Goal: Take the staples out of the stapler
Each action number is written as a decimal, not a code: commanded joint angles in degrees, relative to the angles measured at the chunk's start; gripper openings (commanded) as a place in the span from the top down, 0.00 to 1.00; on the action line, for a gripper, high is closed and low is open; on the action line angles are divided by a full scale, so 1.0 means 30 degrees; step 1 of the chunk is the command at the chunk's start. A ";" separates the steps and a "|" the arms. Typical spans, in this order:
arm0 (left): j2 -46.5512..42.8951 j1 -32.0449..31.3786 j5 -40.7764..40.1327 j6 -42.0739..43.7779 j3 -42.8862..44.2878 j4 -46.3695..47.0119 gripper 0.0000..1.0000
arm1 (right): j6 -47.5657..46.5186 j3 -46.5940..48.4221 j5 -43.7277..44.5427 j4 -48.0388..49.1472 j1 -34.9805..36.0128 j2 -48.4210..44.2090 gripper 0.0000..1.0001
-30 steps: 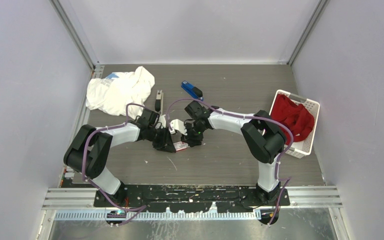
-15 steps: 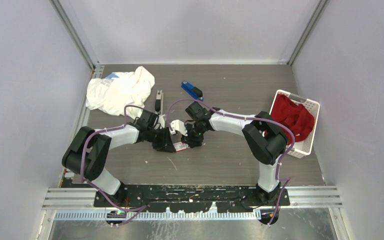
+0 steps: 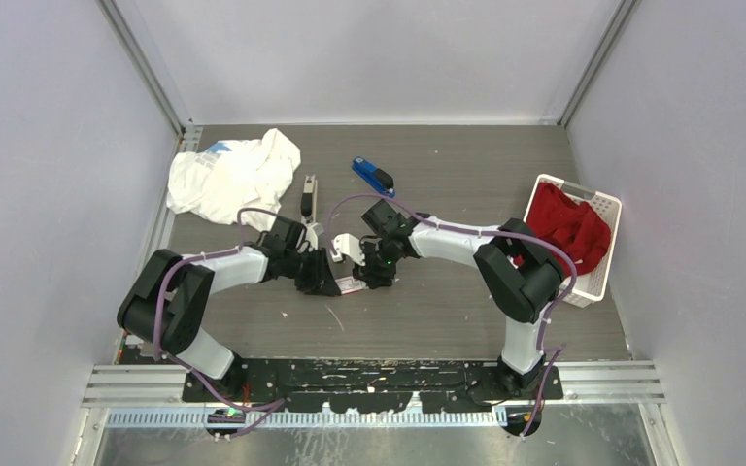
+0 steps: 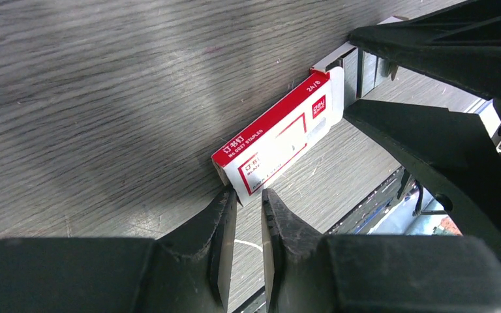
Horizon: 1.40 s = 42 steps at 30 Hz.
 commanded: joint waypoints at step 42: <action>-0.0030 -0.0315 -0.2459 -0.0382 -0.0142 -0.0518 0.76 | 0.0452 -0.3898 0.0723 0.4484 0.1588 -0.3430 0.70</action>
